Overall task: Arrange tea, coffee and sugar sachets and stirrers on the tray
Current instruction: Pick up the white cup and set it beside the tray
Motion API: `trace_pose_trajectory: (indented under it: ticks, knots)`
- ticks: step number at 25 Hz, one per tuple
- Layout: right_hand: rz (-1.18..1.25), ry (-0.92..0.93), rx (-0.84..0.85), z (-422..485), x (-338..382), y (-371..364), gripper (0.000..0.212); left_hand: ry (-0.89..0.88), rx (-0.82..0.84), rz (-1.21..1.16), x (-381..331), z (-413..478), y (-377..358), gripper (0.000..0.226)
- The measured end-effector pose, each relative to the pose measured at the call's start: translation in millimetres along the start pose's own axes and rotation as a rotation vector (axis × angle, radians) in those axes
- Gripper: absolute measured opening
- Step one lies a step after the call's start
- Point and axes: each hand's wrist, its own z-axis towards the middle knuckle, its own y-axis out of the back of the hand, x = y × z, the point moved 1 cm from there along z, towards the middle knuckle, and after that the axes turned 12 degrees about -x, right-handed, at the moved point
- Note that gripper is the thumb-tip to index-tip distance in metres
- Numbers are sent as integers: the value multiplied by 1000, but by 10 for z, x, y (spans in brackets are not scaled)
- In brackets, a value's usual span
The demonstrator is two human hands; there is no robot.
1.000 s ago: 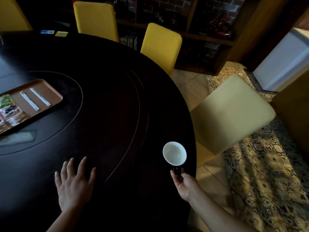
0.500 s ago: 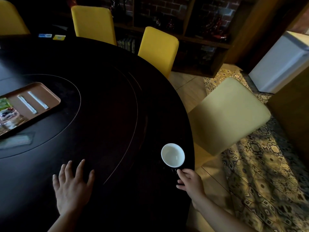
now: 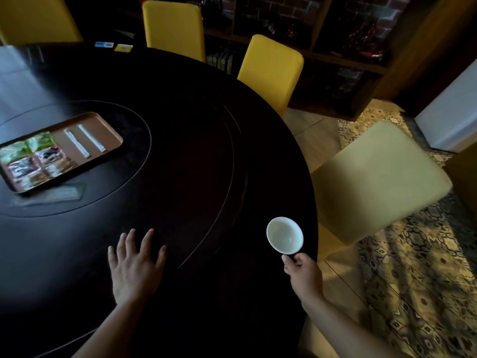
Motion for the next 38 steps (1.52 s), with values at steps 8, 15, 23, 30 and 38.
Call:
trace_pose_trajectory:
  ticks: [8, 15, 23, 30, 38]
  knots:
    - [199, 44, 18, -8, 372, -3, 19, -3, -28, -22, 18, 22, -20, 59]
    - [321, 127, 140, 198, 1228, -361, 16, 53, 0, 51, -20, 229, 48, 46]
    - [322, 211, 351, 565, 2232, -1157, 26, 193, 1, 100, 230, 1332, -7, 55]
    - [242, 382, 428, 752, 3267, -2183, 28, 266, 7, 170, 574, 1476, -287, 68]
    - [219, 461, 397, 770, 3996, -3376, 31, 260, -60, 197, 606, 1471, -360, 68]
